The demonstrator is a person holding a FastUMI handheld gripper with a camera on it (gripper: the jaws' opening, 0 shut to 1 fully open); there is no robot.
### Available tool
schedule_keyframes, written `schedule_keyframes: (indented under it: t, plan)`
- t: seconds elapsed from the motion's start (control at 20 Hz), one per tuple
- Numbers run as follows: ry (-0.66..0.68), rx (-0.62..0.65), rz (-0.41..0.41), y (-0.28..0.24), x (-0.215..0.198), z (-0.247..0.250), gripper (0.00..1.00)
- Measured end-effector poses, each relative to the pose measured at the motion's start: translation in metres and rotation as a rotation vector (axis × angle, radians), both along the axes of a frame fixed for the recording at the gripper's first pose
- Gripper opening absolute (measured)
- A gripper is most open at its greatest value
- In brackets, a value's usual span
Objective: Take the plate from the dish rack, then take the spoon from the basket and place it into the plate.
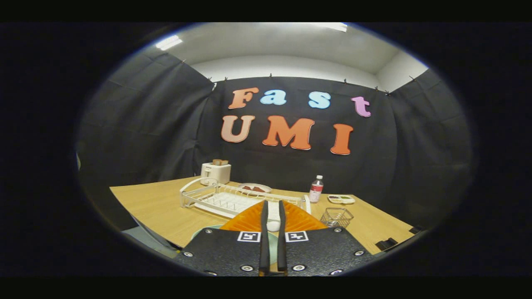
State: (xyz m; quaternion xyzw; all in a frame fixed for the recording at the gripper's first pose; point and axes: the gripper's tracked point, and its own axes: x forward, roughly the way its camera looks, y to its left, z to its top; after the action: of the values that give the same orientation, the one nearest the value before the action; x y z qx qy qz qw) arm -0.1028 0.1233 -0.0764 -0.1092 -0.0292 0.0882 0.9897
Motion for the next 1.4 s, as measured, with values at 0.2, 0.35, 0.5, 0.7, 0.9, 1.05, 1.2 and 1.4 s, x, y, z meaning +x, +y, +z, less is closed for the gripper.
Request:
schedule_keyframes:
  t: [0.2,0.35,0.5,0.7,0.9,1.05,1.2,1.4]
  plan:
    - [0.026,0.003,0.067,0.019,0.0,-0.018,0.07]
    - [0.047,0.031,0.119,0.034,0.002,-0.032,0.07]
    - [0.081,0.038,0.145,0.041,0.011,-0.049,0.07]
    - [0.138,0.049,0.145,0.04,0.026,-0.073,0.07]
    - [0.165,0.056,0.149,0.039,0.032,-0.081,0.09]
    - [0.206,0.027,0.135,0.036,0.037,-0.095,0.13]
    - [0.238,0.001,0.124,0.033,0.04,-0.104,0.19]
    - [0.232,0.025,0.12,0.029,0.045,-0.096,0.55]
